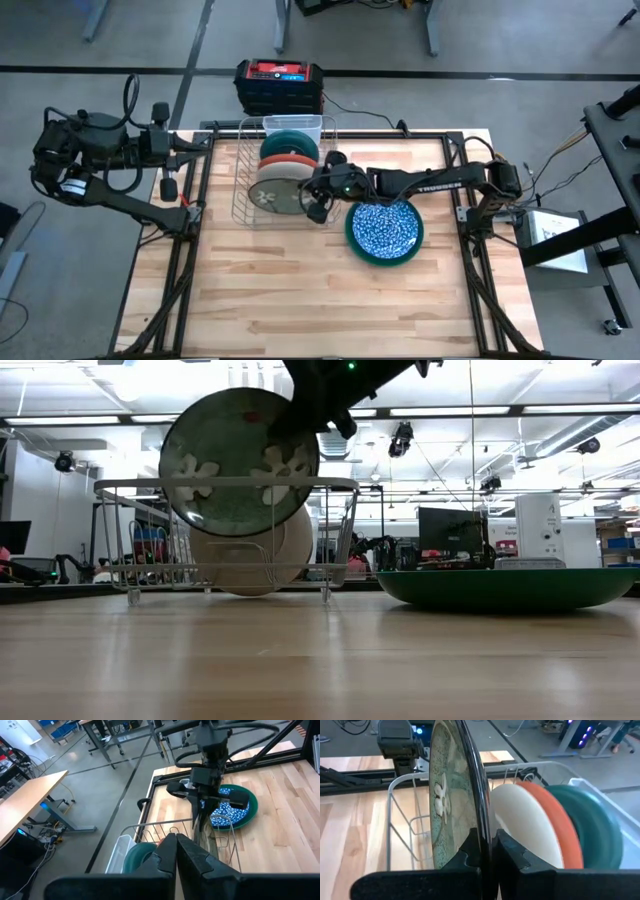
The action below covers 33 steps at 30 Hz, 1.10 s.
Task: Sort dishes
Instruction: Put the green ceramic plate into the dish rack
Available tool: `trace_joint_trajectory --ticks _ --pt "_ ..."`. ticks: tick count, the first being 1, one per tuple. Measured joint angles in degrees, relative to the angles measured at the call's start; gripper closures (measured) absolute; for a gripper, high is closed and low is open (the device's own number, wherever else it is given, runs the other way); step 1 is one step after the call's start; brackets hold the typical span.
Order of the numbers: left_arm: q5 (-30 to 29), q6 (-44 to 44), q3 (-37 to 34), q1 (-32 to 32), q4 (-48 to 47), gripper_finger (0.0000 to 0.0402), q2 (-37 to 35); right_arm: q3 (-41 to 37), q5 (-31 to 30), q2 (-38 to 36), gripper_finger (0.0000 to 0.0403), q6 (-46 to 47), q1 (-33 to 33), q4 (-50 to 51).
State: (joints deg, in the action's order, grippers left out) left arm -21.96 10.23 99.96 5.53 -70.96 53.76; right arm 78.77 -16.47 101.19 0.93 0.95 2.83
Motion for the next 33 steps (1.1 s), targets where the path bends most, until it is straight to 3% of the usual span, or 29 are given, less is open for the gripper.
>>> trace_joint_trajectory --ticks 17,33 --pt "0.00 -0.49 0.00 0.01 0.05 0.0401 0.24 -3.79 0.83 0.65 0.0391 1.76 -1.27 -0.55" --pt "0.00 -0.56 0.00 0.00 0.12 0.0401 1.33 -2.98 3.33 2.62 0.0302 -7.29 -2.08 -1.81"
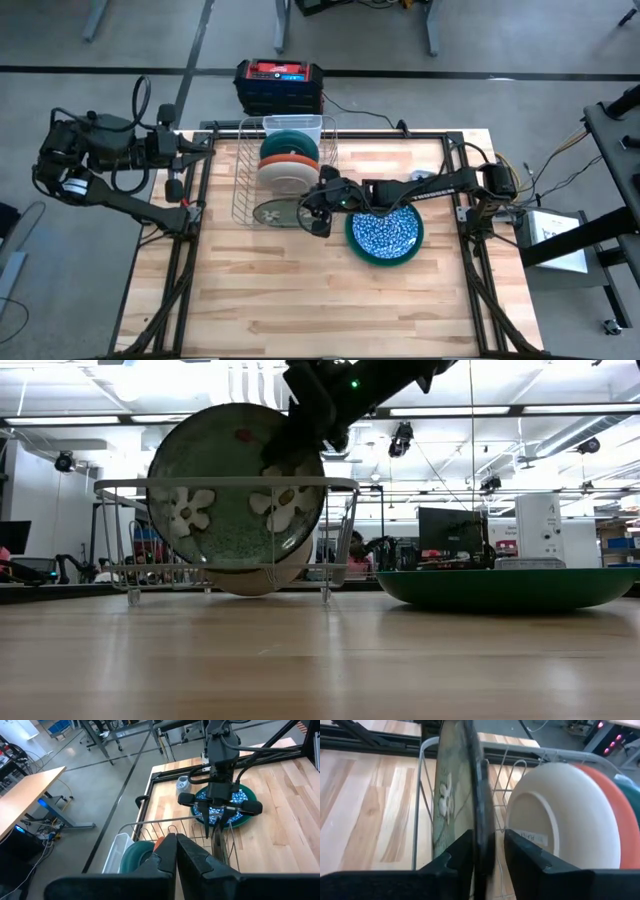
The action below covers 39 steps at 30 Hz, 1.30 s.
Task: Sort dishes
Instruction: Put the green ceramic plate into the dish rack, then put the blue ceramic plate into the dish rack
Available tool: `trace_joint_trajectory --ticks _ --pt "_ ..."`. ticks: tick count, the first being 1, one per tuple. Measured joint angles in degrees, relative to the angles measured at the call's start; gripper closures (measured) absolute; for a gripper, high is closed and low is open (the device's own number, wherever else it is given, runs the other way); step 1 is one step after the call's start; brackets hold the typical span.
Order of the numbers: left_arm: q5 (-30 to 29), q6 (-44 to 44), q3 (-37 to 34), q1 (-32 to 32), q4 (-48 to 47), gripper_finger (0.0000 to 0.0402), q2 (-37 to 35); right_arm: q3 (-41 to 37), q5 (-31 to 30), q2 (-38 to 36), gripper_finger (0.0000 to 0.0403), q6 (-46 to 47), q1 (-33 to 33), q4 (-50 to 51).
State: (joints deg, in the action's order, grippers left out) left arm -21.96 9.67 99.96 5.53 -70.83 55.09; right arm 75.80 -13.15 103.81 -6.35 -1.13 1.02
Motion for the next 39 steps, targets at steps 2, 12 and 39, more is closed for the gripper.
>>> trace_joint_trajectory --ticks 2,12,39 --pt "0.00 0.00 0.00 0.00 0.05 0.0401 0.00 0.40 0.09 0.00 0.0291 -0.61 -0.06 0.07" --pt "0.00 -0.17 0.00 0.01 0.14 0.0401 0.48 0.49 -0.42 0.00 0.0236 -1.34 -0.42 0.23" --pt "0.94 -3.79 0.00 0.04 0.53 0.0401 4.44 -1.98 -5.14 -16.04 0.0161 10.23 -1.02 32.13"
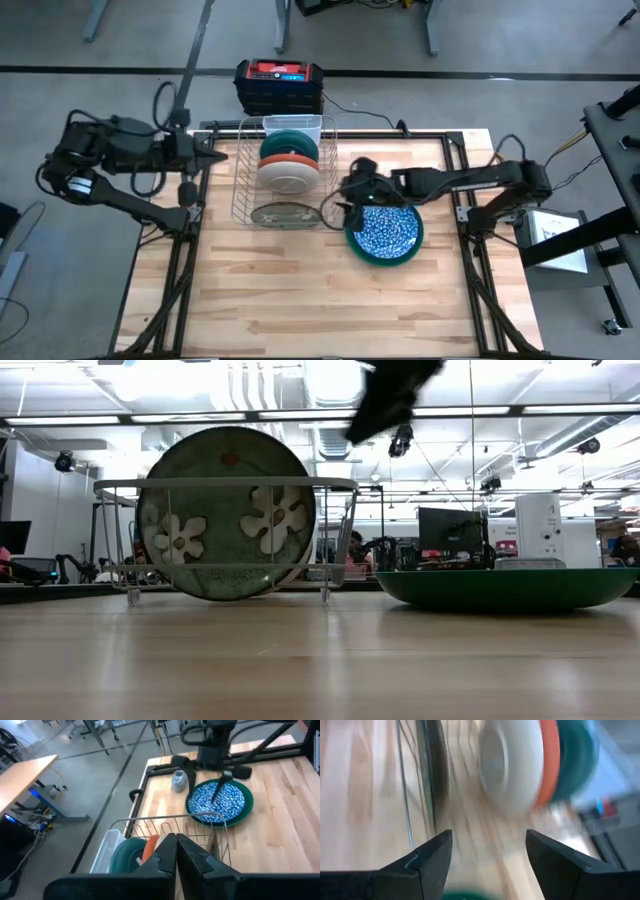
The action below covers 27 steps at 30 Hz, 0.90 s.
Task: Sort dishes
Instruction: Put the blue ceramic plate into the dish rack
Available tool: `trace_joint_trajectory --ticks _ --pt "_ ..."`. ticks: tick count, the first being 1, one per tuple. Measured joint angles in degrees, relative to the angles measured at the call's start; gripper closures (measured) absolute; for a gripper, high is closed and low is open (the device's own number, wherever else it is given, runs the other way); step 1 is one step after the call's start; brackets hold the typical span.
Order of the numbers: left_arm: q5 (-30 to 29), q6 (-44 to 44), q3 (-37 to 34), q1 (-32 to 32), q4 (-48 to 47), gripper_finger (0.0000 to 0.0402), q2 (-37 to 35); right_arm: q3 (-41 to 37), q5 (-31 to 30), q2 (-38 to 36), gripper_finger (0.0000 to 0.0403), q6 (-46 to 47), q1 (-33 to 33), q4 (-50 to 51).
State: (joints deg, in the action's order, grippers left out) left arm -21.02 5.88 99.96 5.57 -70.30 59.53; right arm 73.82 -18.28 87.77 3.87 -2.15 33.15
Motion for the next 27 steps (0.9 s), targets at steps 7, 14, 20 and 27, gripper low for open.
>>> trace_joint_trajectory --ticks 7,14,20,27 --pt "2.51 -0.14 -0.02 0.79 0.10 0.0401 4.95 -15.25 0.33 -9.81 0.0173 12.22 -2.22 5.15" --pt "2.54 1.04 -0.02 1.17 1.64 0.0401 7.76 -30.44 -0.67 -18.74 0.0178 23.94 -2.36 4.60" --pt "2.53 -0.44 -0.02 1.69 4.78 0.0401 10.51 -36.20 -1.36 -23.35 0.0174 36.51 -0.99 5.37" --pt "2.51 0.31 -0.02 4.84 5.41 0.0401 19.04 -38.67 -0.86 -26.38 0.0183 43.39 -0.64 7.58"
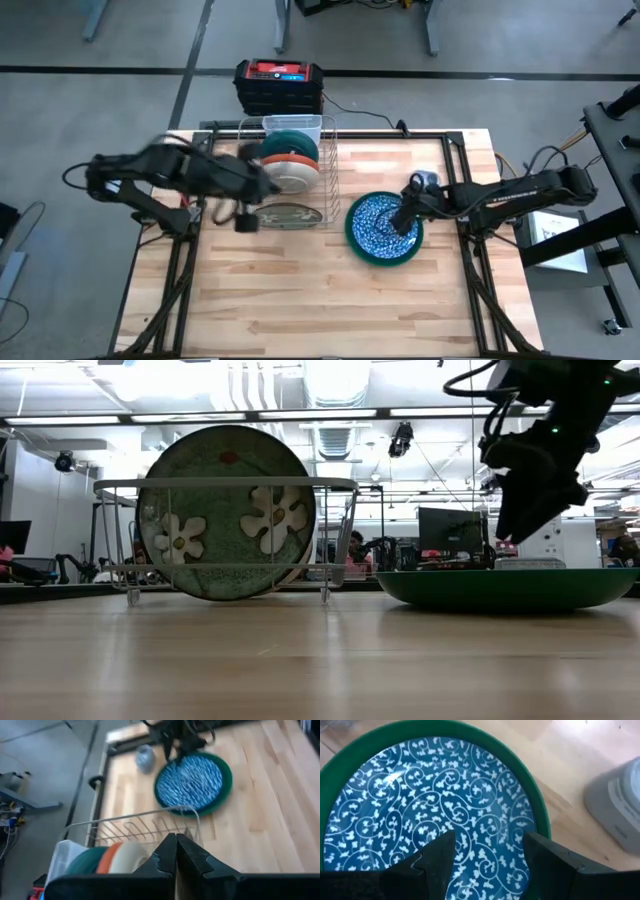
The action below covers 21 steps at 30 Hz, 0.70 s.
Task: Sort dishes
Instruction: Put the blue ceramic plate into the dish rack
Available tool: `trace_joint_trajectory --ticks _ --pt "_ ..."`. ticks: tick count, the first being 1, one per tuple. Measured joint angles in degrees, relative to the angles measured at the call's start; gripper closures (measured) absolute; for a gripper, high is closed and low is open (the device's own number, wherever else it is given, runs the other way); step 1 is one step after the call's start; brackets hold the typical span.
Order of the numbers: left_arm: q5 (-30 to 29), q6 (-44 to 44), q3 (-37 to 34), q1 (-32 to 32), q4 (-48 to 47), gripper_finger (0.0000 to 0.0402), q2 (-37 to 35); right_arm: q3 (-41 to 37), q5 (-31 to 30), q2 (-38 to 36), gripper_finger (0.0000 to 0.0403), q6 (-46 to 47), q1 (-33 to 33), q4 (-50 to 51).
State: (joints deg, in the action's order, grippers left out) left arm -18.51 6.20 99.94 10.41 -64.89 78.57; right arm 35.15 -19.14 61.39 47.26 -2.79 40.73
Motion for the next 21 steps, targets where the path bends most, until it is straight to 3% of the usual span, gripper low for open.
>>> trace_joint_trajectory --ticks 10,21 --pt "-3.49 2.46 0.00 5.05 10.73 0.0401 9.58 -4.86 1.61 -1.73 0.0185 5.58 -7.53 0.42" --pt "-3.62 5.32 0.15 6.70 19.88 0.0401 22.31 -7.41 -1.93 -1.69 0.0196 10.05 -16.88 -3.88"
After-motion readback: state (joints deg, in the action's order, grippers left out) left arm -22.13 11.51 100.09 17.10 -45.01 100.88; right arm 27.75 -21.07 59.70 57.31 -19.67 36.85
